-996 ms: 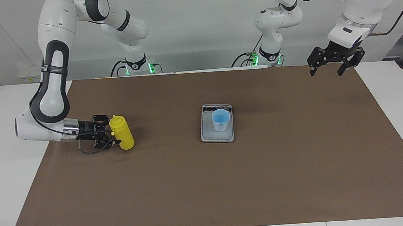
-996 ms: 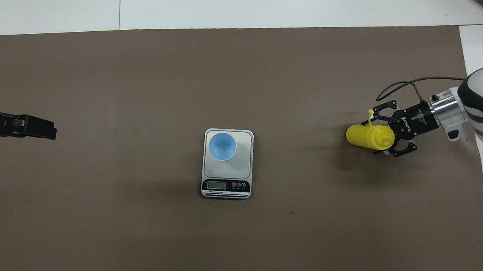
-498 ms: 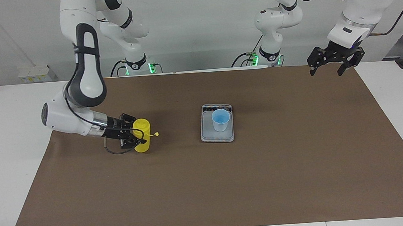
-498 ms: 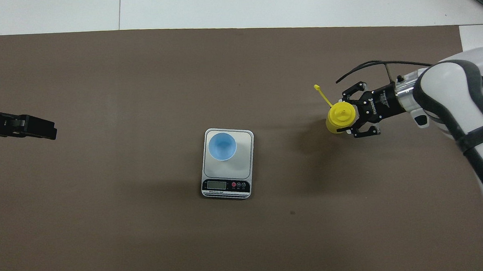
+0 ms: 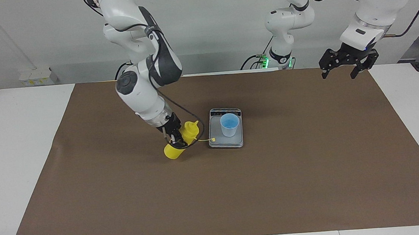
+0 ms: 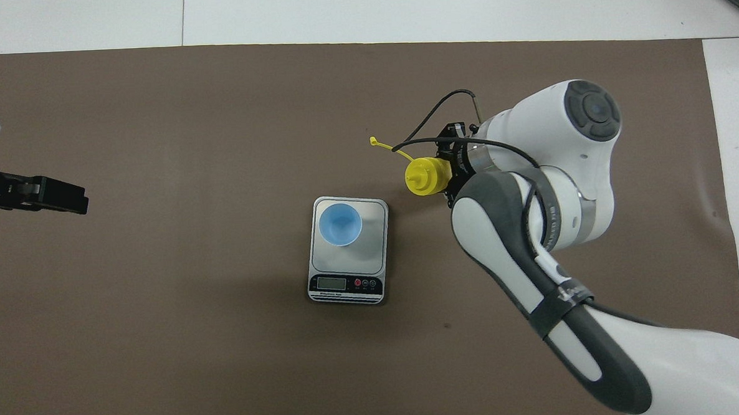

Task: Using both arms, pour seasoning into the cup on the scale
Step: 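Lift the yellow bottle with the right gripper toward the cup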

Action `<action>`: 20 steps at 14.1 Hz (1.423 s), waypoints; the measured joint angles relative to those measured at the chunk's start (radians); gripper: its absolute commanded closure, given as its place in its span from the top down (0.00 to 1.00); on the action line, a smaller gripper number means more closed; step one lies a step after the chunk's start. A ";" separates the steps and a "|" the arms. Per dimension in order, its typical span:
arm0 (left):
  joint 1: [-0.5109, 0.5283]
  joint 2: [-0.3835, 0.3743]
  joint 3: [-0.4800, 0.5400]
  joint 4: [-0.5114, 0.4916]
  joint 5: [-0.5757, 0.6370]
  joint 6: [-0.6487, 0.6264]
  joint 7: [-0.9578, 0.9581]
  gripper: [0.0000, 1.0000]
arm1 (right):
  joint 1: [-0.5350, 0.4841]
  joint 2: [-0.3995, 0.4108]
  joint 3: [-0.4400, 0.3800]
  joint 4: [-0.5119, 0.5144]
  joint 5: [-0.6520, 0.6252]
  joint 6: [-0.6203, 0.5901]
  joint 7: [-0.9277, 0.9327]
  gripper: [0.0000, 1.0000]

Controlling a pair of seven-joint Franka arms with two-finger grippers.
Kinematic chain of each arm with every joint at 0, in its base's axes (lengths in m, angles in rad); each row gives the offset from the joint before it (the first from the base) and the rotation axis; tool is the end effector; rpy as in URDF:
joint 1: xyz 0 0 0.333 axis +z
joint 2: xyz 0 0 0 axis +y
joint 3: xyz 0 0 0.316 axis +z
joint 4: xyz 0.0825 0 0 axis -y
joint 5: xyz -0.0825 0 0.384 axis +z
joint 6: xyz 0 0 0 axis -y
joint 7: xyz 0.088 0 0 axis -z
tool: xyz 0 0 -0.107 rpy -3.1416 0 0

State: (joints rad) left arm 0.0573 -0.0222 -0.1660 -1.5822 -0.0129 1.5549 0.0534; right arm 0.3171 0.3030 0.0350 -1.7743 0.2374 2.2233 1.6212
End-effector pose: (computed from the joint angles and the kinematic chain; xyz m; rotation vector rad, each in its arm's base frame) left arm 0.5426 -0.0617 0.6298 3.1222 -0.2538 -0.0089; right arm 0.6100 0.2301 0.4037 -2.2177 1.8723 0.1378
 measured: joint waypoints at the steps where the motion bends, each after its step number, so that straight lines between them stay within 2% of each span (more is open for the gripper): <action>1: 0.000 0.000 -0.001 0.000 0.000 0.000 0.000 1.00 | 0.027 0.000 0.000 0.003 -0.067 0.026 0.044 0.00; 5: 0.000 0.000 -0.001 -0.001 0.000 0.000 0.000 1.00 | 0.097 0.000 0.000 0.008 -0.404 0.120 0.127 0.00; 9: 0.000 0.000 -0.002 -0.001 0.000 0.000 0.000 1.00 | 0.152 0.009 0.001 0.008 -0.794 0.200 0.160 0.00; 13: 0.000 0.000 -0.002 -0.005 0.000 0.000 0.000 1.00 | 0.210 0.010 0.002 0.009 -1.062 0.252 0.181 0.00; 16: 0.000 0.000 -0.003 -0.005 0.000 0.000 0.000 1.00 | 0.241 0.007 0.003 0.013 -1.275 0.253 0.279 0.00; 20: 0.000 0.000 -0.003 -0.005 0.000 0.000 0.000 1.00 | 0.260 0.006 0.004 0.017 -1.490 0.254 0.399 0.00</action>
State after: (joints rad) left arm 0.0573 -0.0222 -0.1693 -1.5871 -0.0129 1.5549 0.0534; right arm 0.5772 0.3091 0.0385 -1.7570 -1.2524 2.4771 2.0202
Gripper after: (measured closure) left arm 0.000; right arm 0.489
